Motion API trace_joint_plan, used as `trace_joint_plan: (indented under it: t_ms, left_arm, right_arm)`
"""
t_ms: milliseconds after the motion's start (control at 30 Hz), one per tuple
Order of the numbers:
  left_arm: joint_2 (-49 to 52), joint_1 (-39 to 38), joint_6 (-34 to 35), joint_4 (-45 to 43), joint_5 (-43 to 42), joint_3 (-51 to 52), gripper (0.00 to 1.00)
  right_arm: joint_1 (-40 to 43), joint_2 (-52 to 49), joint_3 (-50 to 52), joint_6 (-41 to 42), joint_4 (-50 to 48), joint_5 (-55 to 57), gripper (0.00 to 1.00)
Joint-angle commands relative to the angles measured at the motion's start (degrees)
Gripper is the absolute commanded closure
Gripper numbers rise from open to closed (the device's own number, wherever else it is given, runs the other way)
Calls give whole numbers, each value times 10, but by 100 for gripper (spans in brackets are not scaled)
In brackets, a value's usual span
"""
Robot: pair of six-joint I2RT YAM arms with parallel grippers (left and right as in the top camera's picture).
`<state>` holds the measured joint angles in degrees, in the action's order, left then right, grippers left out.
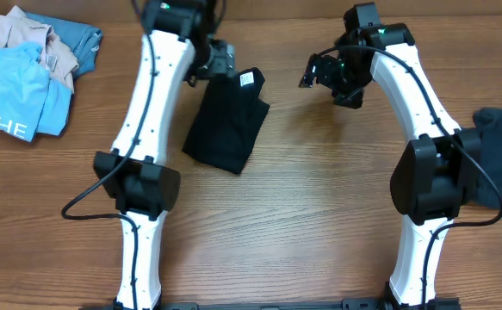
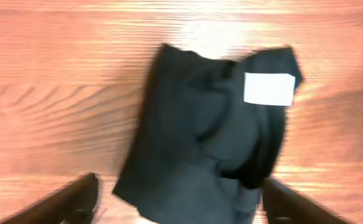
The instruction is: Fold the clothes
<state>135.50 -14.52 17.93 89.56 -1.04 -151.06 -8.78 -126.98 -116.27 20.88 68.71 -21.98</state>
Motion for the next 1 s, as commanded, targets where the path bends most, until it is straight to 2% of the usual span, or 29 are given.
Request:
trace_joint_plan:
  t_ms: [0,100,167,233,300,400,500,533,567,700,800,967]
  left_arm:
    - [-3,62,22,17,-1,-6,0]
    - [-3,123,40,20,-42,-6,0]
    - [-3,157,40,27,-81,-5,0]
    - [-3,172,39,37,-80,-5,0]
    - [-3,172,37,49,-73,-5,0]
    - [-3,171,26,47,-73,-5,0]
    - [-3,171,26,48,-73,-5,0]
    - [-3,171,26,47,-73,-5,0]
    - [-3,171,26,47,-73,-5,0]
    - [-2,171,26,45,-58,-5,0]
    - [-2,171,26,45,-58,-5,0]
    - [-2,171,26,35,-59,-5,0]
  right_arm:
    - [-21,28,-14,-55,29,-142,3]
    - [-74,28,-11,-64,68,-138,4]
    - [-132,27,-9,-61,57,-91,4]
    - [-176,27,9,-48,22,-58,4]
    - [-193,27,23,-12,-1,-1,4]
    - [-201,27,39,-67,-26,0,4]
    - [-210,27,92,-74,-82,5,6]
    - [-210,27,105,-74,-95,5,11]
    - [-211,27,112,-72,-101,0,23]
    - [-213,27,112,-42,-97,-6,85]
    - [-213,33,110,-23,-88,-6,96]
    - [-215,56,78,19,-19,-7,96]
